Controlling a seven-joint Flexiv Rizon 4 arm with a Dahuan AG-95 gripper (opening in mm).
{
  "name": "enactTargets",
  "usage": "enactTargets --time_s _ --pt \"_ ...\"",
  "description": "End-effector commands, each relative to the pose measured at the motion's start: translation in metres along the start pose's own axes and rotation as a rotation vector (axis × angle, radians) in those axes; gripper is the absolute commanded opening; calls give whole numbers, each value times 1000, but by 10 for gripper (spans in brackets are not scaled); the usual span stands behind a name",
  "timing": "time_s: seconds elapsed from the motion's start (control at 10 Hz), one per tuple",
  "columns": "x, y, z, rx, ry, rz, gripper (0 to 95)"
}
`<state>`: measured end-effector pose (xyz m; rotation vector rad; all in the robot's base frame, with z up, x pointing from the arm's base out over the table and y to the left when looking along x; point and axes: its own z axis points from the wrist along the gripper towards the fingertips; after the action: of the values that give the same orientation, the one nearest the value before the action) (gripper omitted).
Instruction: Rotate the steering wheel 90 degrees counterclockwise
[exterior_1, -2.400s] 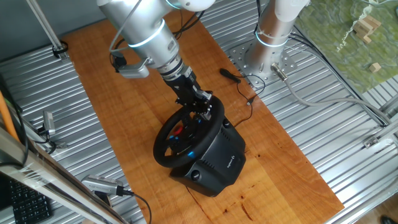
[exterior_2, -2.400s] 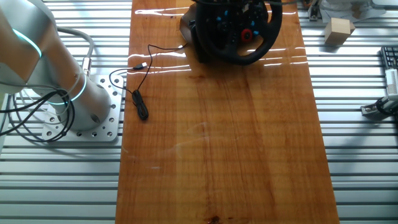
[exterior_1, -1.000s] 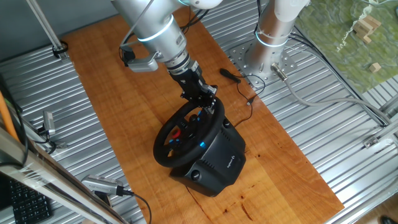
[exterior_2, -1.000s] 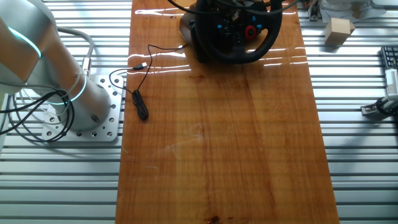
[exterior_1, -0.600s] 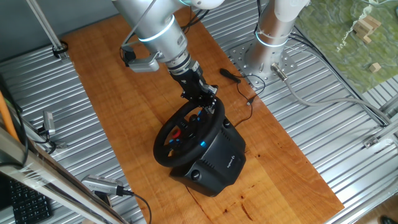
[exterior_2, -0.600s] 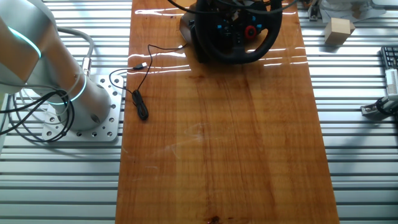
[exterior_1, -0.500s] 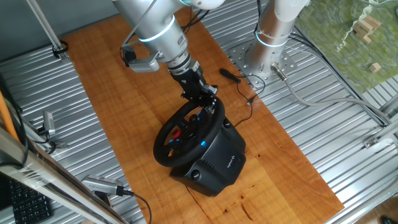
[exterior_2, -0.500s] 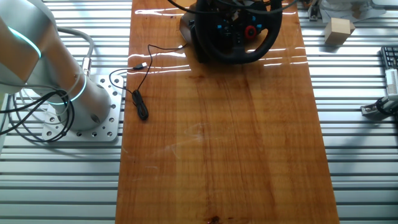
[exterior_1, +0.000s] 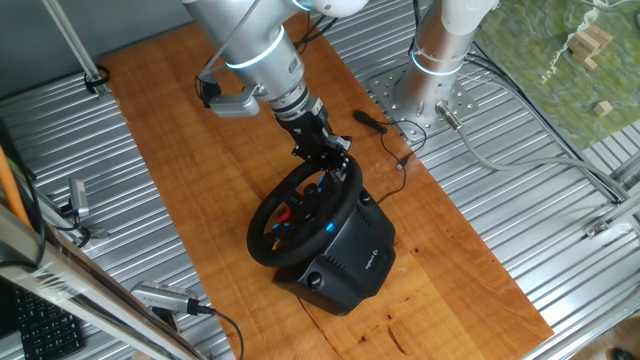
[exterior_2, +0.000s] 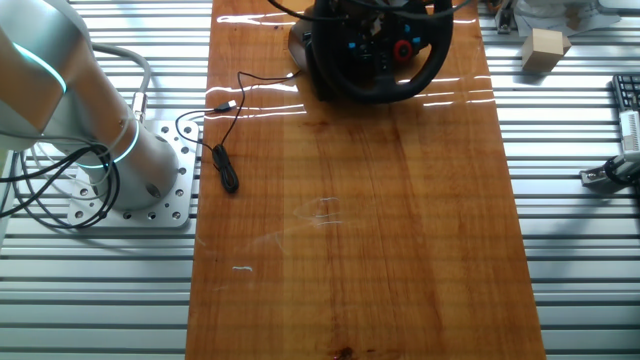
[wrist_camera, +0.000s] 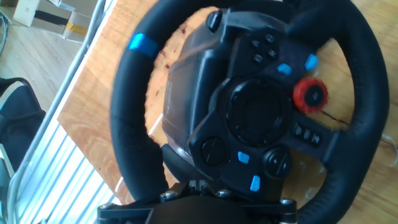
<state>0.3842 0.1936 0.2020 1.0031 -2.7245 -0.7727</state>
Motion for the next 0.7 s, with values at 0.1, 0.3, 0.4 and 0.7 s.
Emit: enactTargets --time_s 0.1,0.3,0.4,0.7 --pt "3 1 0 -2 2 -9 0" --pt "4 1 2 -5 1 -26 0" --pt "5 1 2 -6 1 -29 0" --pt "5 1 2 -10 0 -40 0"
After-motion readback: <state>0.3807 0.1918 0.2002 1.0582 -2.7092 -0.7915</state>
